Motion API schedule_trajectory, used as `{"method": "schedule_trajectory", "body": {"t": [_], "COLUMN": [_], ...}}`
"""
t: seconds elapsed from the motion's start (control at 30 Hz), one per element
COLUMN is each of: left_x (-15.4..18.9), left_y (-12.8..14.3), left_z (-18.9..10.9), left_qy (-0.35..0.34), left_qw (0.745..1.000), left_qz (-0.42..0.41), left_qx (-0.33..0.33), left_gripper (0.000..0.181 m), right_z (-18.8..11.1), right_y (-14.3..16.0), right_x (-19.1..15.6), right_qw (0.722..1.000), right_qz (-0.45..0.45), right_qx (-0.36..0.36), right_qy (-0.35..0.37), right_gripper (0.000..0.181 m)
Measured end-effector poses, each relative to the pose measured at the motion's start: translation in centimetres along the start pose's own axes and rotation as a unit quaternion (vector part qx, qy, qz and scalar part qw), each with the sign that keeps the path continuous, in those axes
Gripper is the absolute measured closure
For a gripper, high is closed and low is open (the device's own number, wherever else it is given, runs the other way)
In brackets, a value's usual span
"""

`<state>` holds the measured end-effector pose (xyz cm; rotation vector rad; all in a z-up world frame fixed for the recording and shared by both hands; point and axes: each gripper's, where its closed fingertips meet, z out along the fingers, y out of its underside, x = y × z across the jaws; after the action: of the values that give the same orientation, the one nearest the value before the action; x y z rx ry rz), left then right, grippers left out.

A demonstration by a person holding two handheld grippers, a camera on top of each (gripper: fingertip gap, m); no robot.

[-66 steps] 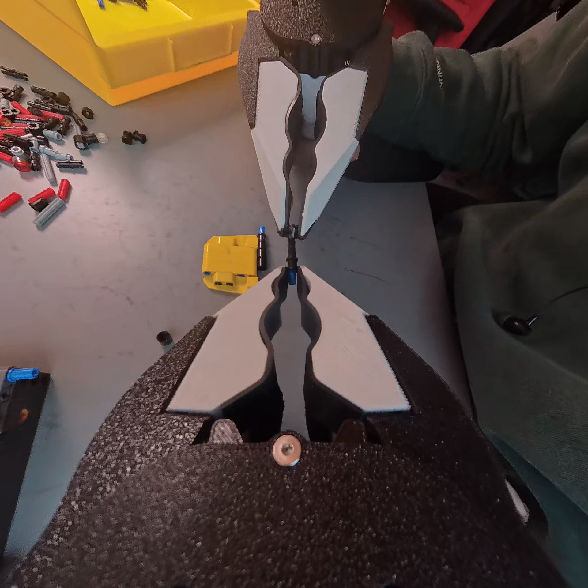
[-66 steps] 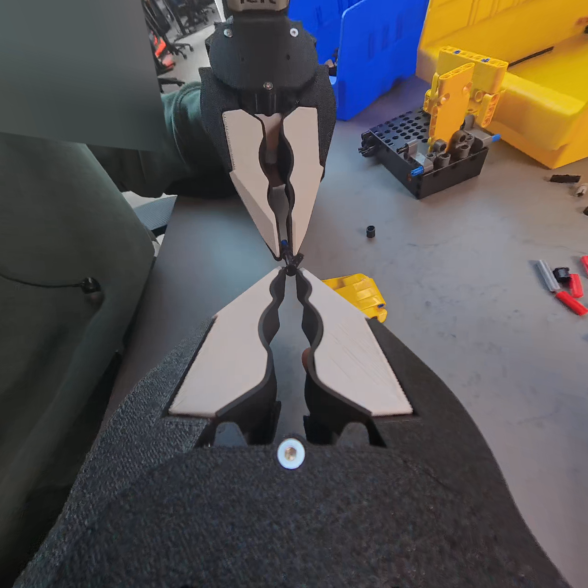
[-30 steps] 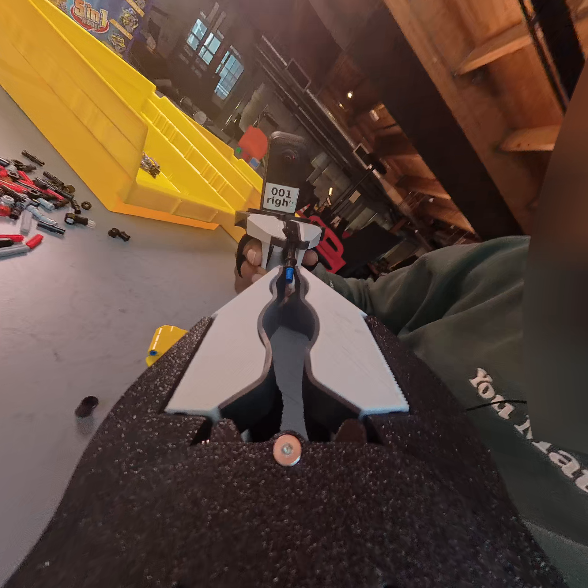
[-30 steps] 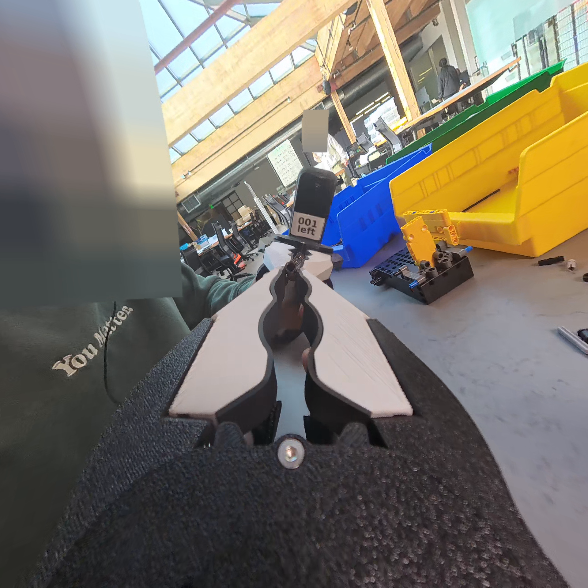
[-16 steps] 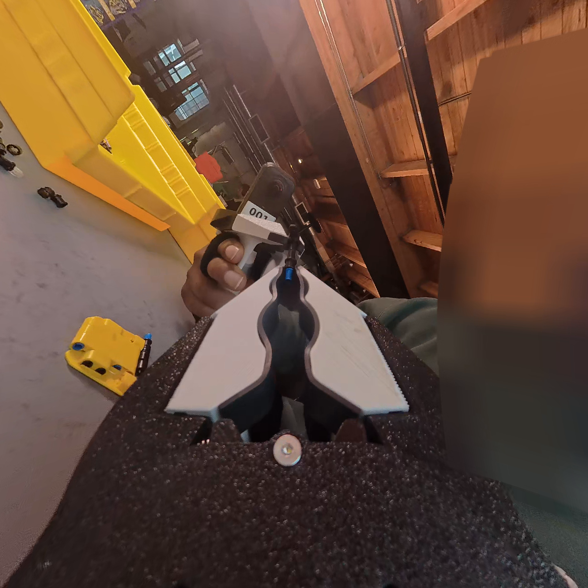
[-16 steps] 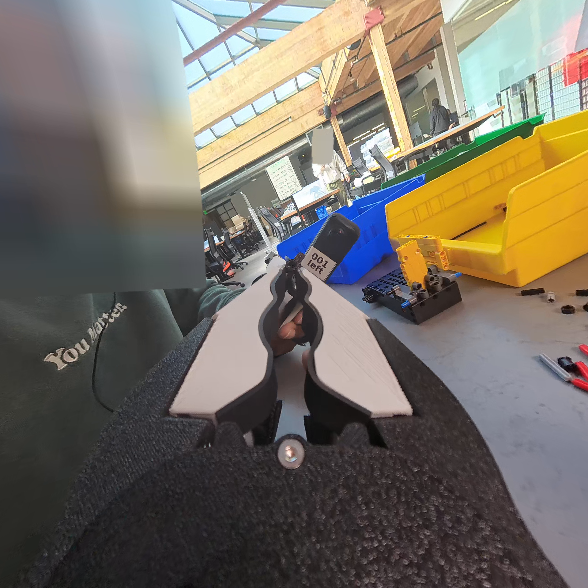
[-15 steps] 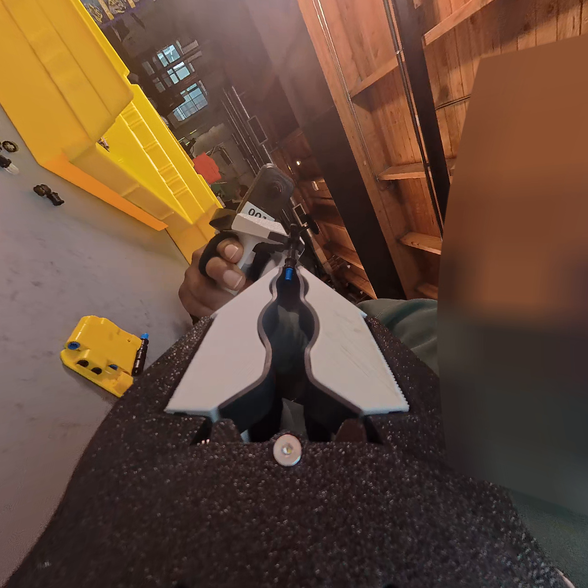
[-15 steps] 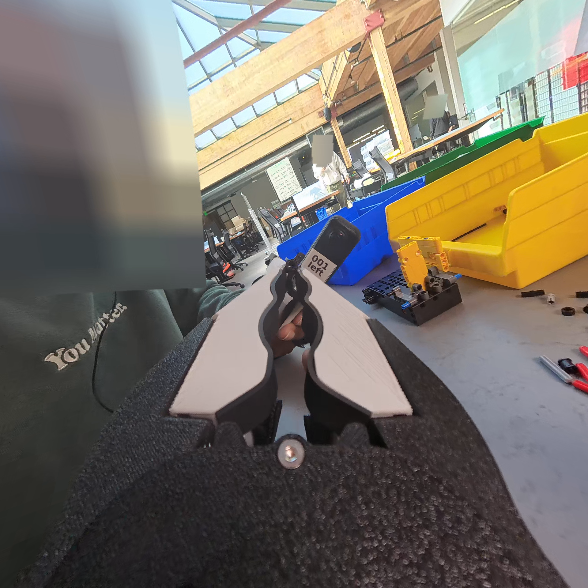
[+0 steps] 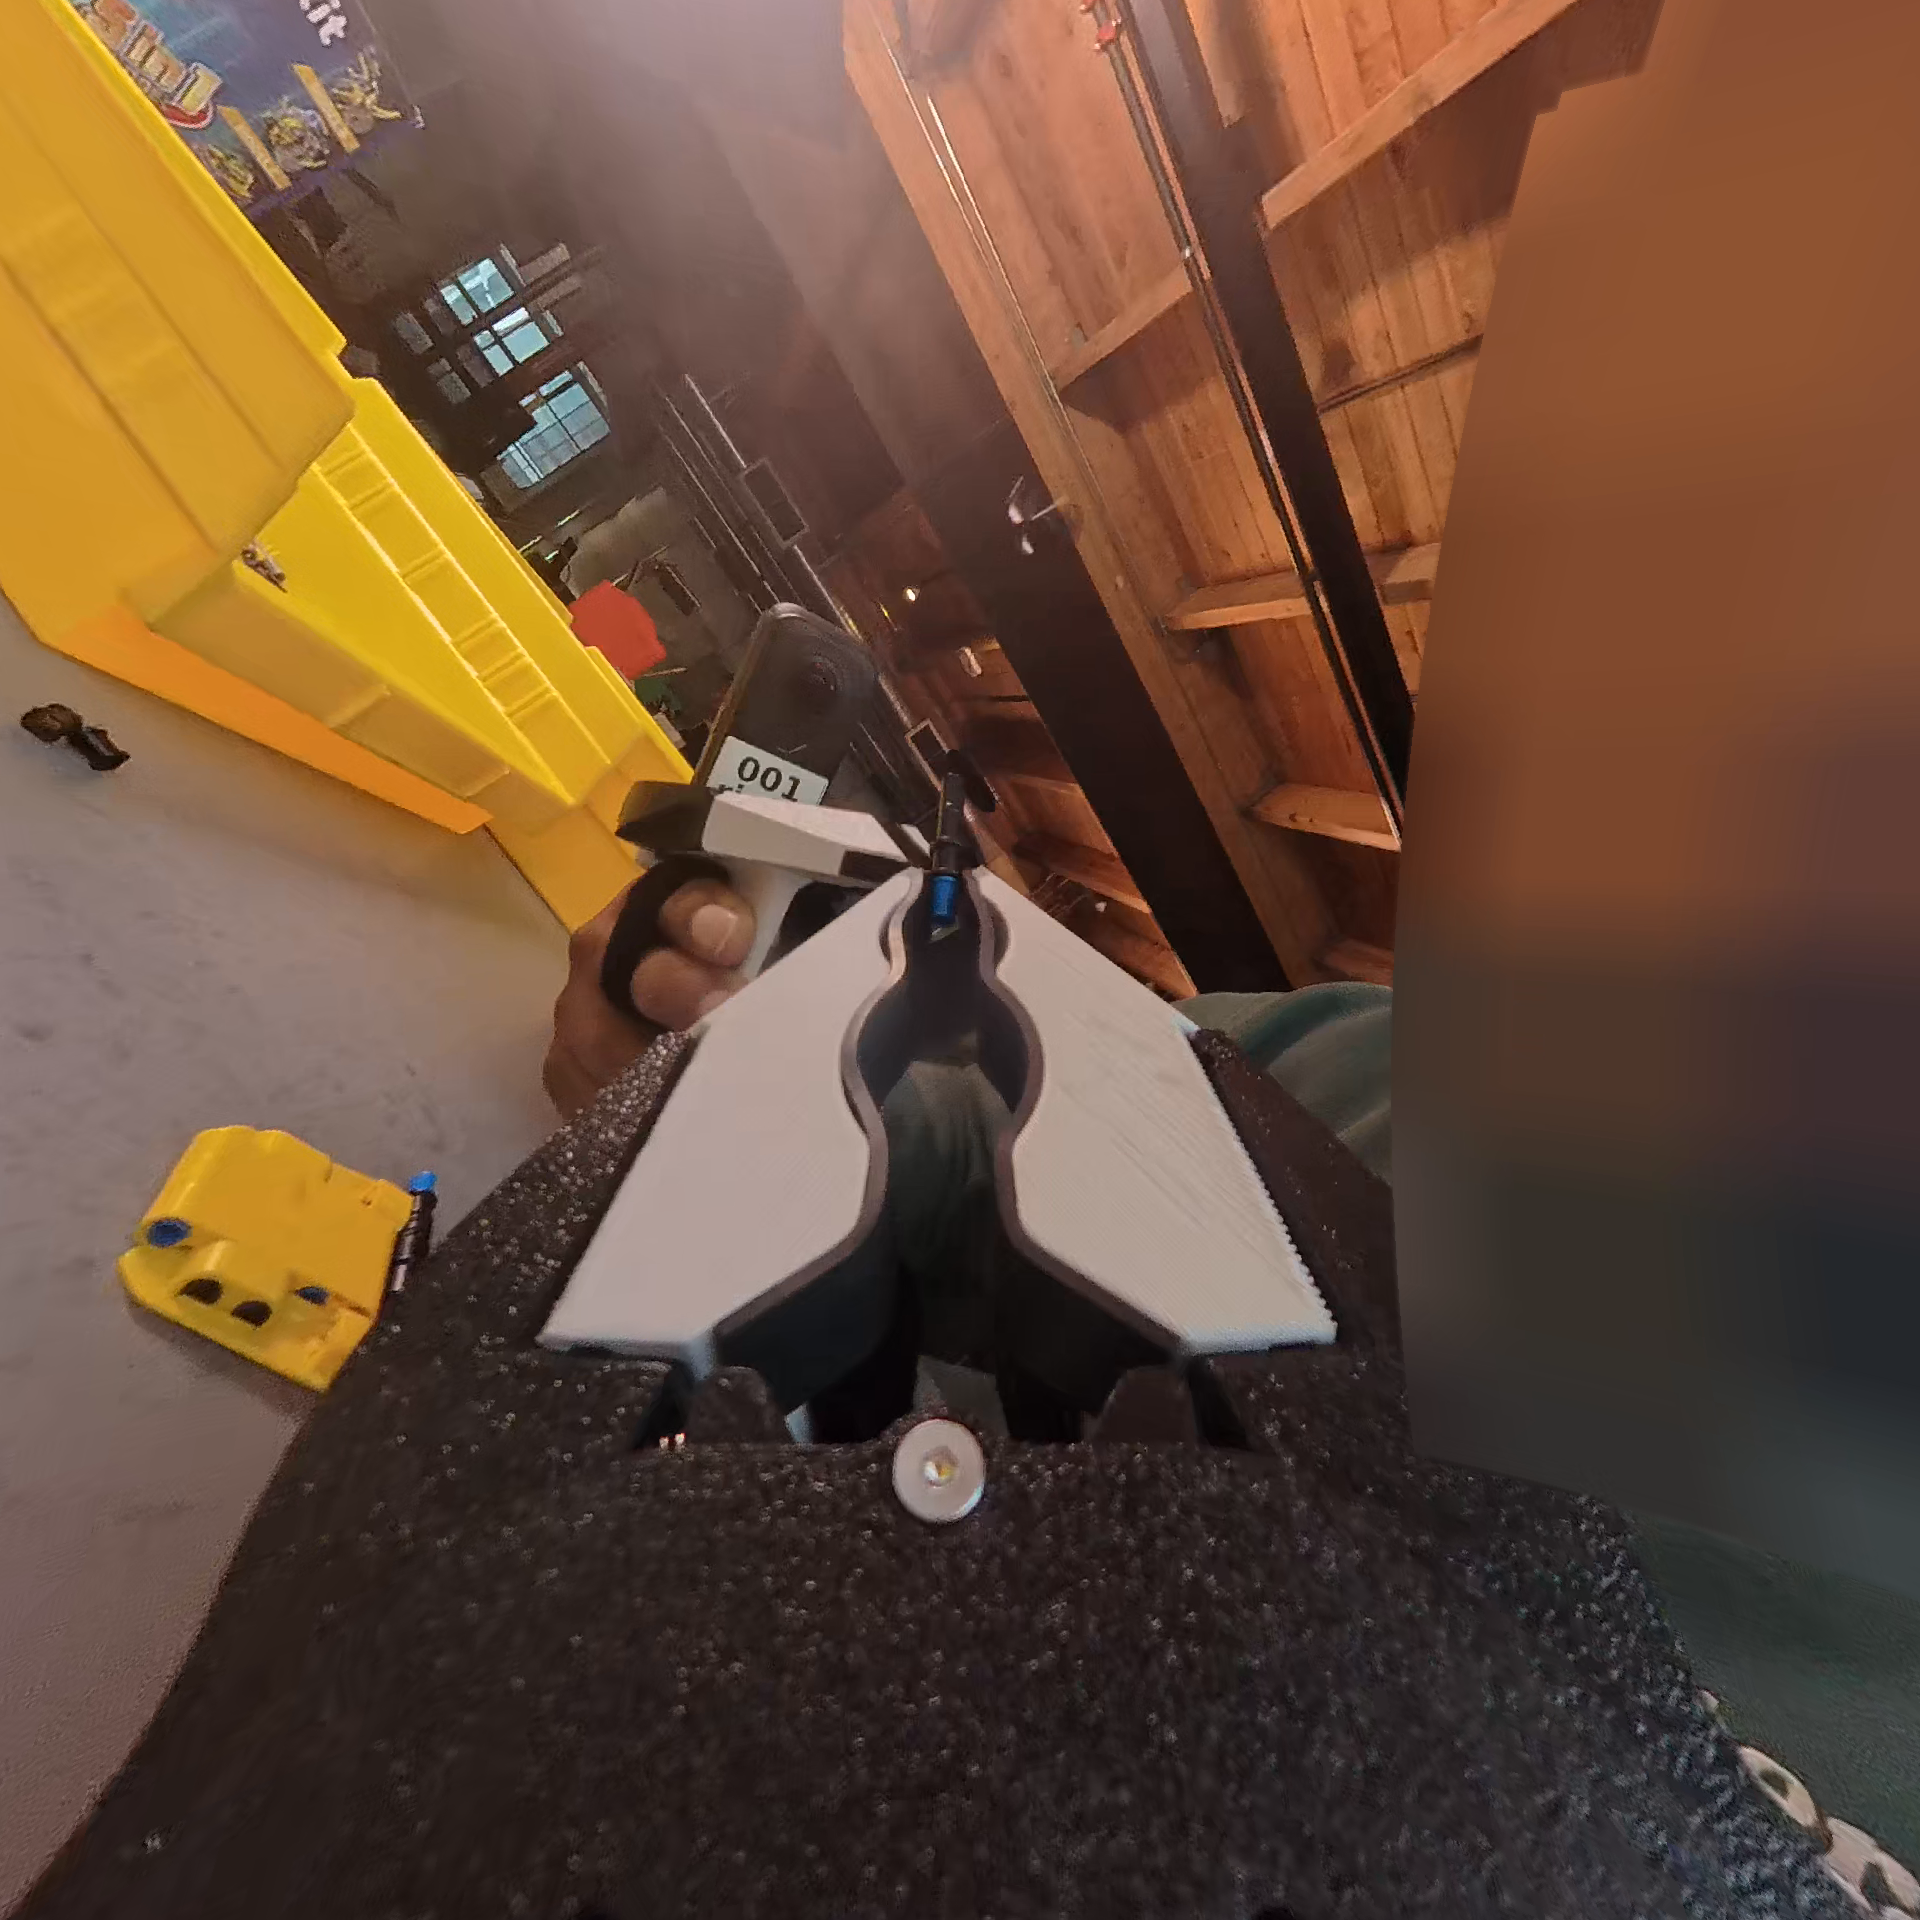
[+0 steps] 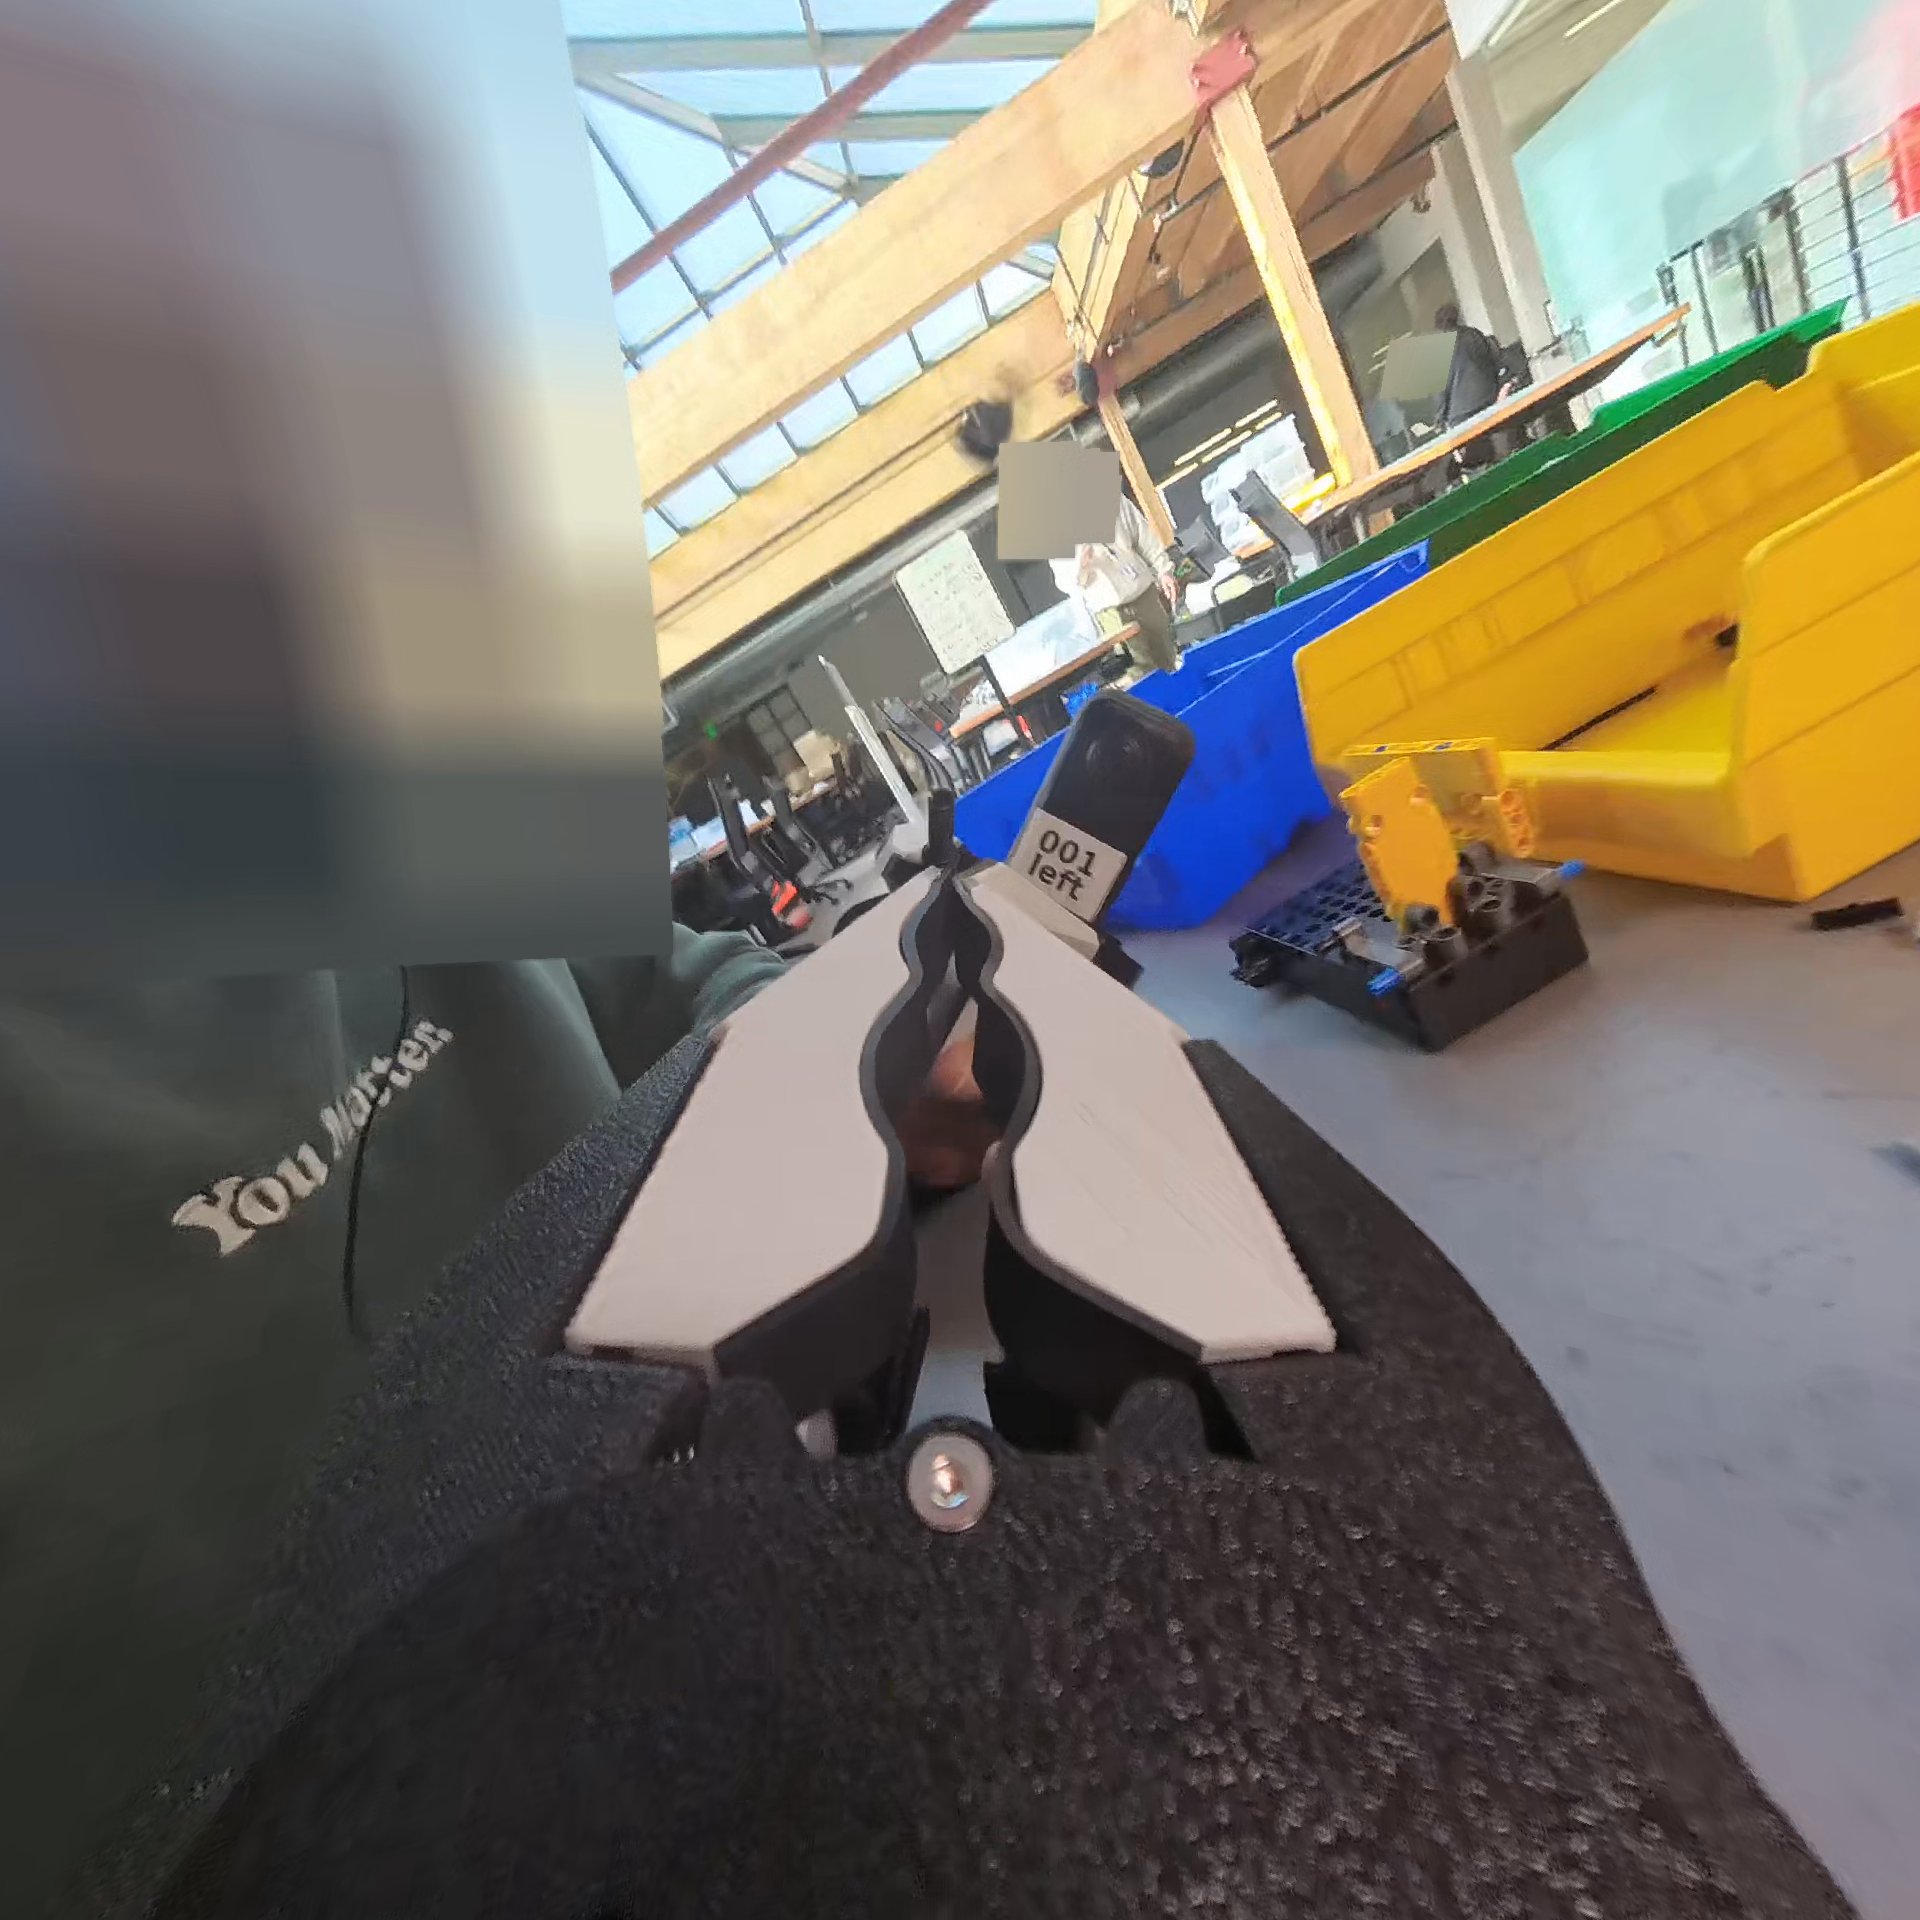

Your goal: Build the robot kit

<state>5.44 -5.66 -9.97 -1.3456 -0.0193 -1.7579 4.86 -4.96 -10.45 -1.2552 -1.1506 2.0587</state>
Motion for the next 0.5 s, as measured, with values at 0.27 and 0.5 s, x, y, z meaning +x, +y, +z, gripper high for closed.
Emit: {"method": "schedule_trajectory", "body": {"t": [0.27, 0.5], "left_x": [-0.7, -1.2], "left_y": [0.4, 0.7], "left_z": [-0.2, -0.4], "left_qy": [-0.053, -0.065], "left_qw": [0.994, 0.991], "left_qz": [0.089, 0.098], "left_qx": [-0.046, -0.062], "left_gripper": [0.178, 0.177], "right_z": [-0.2, -0.3], "right_y": [-0.1, 0.2], "right_x": [0.0, 0.2], "right_qw": [0.998, 0.997], "right_qz": [-0.058, -0.057], "right_qx": [-0.023, -0.031], "right_qy": [0.026, 0.033], "right_gripper": [0.181, 0.181]}}
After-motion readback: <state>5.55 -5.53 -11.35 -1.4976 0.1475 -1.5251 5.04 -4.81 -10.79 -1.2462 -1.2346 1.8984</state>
